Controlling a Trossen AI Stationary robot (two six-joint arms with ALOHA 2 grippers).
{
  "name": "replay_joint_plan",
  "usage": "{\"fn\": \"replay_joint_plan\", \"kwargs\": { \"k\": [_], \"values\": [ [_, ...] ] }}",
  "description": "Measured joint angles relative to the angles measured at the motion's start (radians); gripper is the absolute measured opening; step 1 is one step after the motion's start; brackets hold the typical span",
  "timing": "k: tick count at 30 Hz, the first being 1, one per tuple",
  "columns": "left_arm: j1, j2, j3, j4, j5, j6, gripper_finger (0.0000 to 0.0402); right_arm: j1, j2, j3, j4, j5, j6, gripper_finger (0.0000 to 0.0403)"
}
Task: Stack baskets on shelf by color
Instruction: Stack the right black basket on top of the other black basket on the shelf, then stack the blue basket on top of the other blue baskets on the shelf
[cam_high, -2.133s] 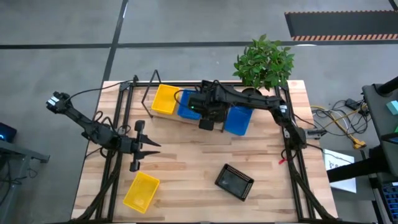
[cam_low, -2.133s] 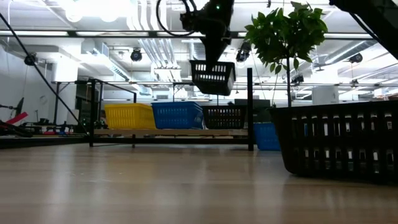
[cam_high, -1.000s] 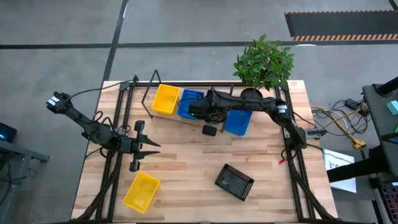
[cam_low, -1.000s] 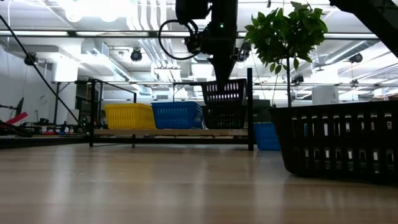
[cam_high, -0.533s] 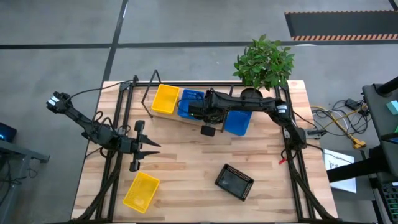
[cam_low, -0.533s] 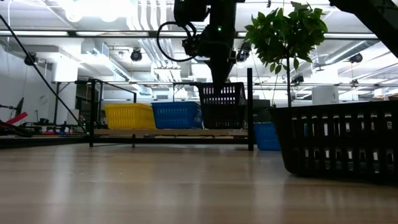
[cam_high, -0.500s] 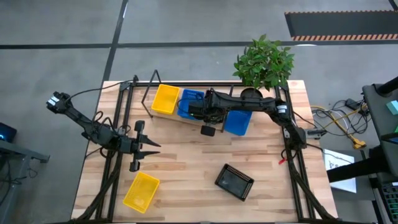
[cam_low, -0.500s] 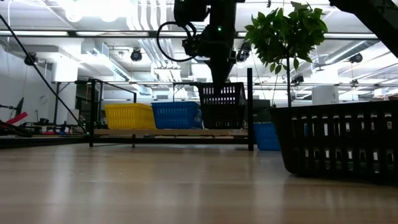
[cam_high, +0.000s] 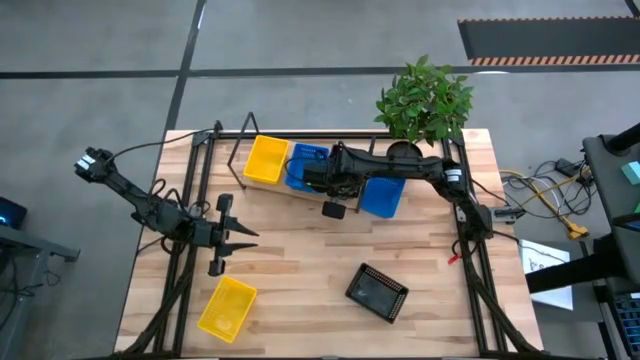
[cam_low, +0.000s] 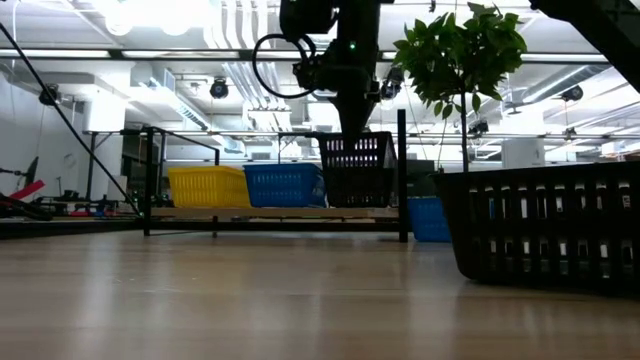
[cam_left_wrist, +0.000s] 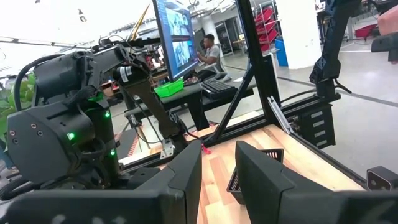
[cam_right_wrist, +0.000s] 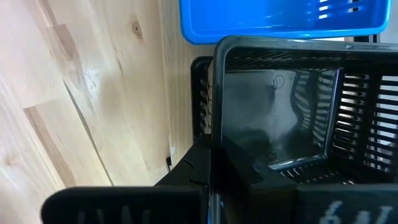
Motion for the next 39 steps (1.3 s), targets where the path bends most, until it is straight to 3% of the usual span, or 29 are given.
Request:
{"fn": "replay_joint_plan", "kwargs": {
  "k": [14,34,39],
  "values": [
    [0.000,0.000,0.000,0.000,0.000,0.000,0.0082,0.000,0.000,0.000,-0.006,0.000,-0.004,0.0074],
    [0.000,0.000,0.000,0.000,0.000,-0.001,0.0082,0.013,-0.002,0.078,-0.058,-0.002,-0.011,0.0073],
    [0.000,0.003,0.000,-0.001,0.000,-0.001,0.0082,0.047,-0.004,0.103,-0.064,-0.053,-0.028,0.0057]
  ]
}}
